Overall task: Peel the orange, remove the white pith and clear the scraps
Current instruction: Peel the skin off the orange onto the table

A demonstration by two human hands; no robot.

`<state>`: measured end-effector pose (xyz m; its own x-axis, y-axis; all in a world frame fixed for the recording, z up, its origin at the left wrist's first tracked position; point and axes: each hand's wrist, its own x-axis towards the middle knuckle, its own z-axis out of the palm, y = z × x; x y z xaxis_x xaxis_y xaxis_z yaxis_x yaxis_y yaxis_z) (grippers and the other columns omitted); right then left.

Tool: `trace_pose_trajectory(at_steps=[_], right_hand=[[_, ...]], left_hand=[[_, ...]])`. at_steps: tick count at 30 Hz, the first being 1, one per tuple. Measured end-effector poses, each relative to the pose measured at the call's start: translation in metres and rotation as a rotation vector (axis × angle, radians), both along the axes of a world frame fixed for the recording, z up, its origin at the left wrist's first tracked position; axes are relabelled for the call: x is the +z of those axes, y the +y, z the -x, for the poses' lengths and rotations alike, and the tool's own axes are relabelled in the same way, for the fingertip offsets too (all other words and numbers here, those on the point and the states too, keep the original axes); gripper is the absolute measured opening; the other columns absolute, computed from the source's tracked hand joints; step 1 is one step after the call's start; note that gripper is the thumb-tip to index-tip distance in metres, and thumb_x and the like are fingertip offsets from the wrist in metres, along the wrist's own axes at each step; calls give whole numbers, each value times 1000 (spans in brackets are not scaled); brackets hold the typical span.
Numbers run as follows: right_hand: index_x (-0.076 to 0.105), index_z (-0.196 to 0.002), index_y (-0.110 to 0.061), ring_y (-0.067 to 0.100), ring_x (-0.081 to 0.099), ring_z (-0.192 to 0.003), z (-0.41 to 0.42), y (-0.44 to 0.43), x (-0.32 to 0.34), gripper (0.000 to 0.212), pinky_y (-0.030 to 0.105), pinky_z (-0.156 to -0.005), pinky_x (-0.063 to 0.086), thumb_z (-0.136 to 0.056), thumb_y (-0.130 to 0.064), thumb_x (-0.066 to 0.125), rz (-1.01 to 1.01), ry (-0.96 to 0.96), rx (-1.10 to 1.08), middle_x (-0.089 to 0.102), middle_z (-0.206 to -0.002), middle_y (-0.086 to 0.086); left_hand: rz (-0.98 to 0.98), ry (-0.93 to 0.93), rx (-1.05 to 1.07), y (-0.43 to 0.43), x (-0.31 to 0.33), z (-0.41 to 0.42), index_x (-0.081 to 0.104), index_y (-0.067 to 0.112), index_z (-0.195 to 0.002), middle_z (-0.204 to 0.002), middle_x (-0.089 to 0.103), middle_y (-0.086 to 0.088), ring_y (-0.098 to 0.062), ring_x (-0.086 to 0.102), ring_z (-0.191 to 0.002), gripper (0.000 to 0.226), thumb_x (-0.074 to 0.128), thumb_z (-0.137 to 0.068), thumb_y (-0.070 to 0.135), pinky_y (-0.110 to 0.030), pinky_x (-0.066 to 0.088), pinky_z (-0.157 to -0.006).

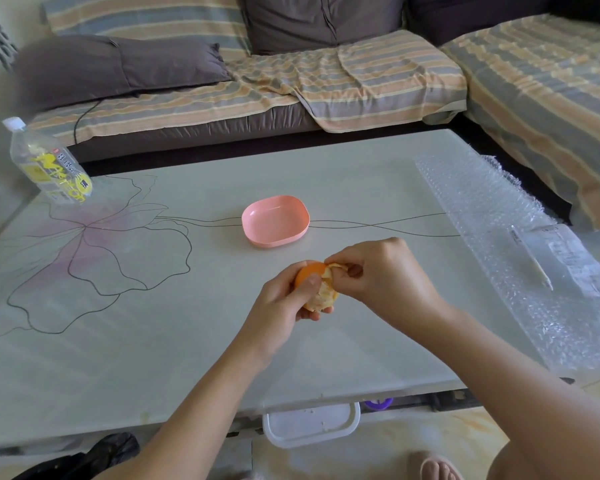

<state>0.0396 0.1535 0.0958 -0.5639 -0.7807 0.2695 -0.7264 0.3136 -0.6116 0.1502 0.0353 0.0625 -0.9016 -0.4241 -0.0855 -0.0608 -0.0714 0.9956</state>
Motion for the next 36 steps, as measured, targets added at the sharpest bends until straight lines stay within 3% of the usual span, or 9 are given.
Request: trace_pose_trajectory(at_steps=[4,13,16,18,22,24,27,30,36], right_hand=[[75,-74,-19,14,45,-48,3,2,4,16,22,-46,38,-77,-9,63,105,-198,-62,64,-57,6],[72,-77,-7,14,69,-65,24,-2,5,21,22,-69,58,-86,2,56,452,-833,-264,72,-70,6],[72,-83,-5,15,67,-68,37,0,-5,20,11,-58,50,-90,-8,54,212,-653,-299,72,-78,7],[70,-98,-8,15,60,-67,45,0,-13,23,17,-53,42,-93,-17,50,-28,-426,-337,72,-90,7],[36,-143,-23,26,50,-116,49,-2,-21,45,27,-87,35,-100,-31,40,-409,-187,-227,46,-140,9],[38,-142,-28,21,49,-122,43,-3,-19,48,28,-95,36,-96,-42,46,-325,-213,-181,42,-145,3],[57,-127,-31,3,61,-100,26,-3,-8,50,24,-84,51,-81,-50,62,-60,-350,-20,62,-119,-9],[67,-115,-24,3,63,-85,10,-3,-4,50,25,-80,53,-70,-45,71,40,-332,139,64,-98,-7],[68,-112,-27,7,60,-78,6,1,-4,27,17,-73,47,-85,-26,68,30,-138,239,62,-88,-3]], left_hand=[[-72,26,3,0,3,-1,61,9,-111,-90,66,-10,-24,64,-79,36,53,-82,30,-25,48,-65],[-499,212,18,0,17,-3,57,2,-114,-102,67,-15,-31,68,-85,39,50,-82,24,-28,54,-68],[-633,183,53,-4,19,-2,56,3,-113,-102,67,-16,-33,68,-84,35,54,-82,20,-28,55,-67],[-685,129,87,-5,18,-1,57,5,-105,-90,69,-14,-33,68,-77,31,45,-84,24,-29,54,-63],[-670,55,103,0,17,2,58,7,-95,-76,67,-10,-28,64,-67,27,52,-81,30,-27,51,-56],[-612,52,109,1,15,4,58,7,-93,-74,66,-8,-25,65,-65,28,60,-73,27,-25,52,-55],[-531,64,97,-1,10,5,59,5,-96,-80,68,-10,-24,68,-70,27,68,-72,13,-24,54,-58],[-449,58,80,-2,7,6,59,4,-98,-84,71,-8,-18,68,-75,40,63,-63,21,-24,54,-63],[-232,24,98,-2,0,5,57,10,-103,-92,68,-6,-11,65,-73,49,65,-58,29,-24,51,-63]])
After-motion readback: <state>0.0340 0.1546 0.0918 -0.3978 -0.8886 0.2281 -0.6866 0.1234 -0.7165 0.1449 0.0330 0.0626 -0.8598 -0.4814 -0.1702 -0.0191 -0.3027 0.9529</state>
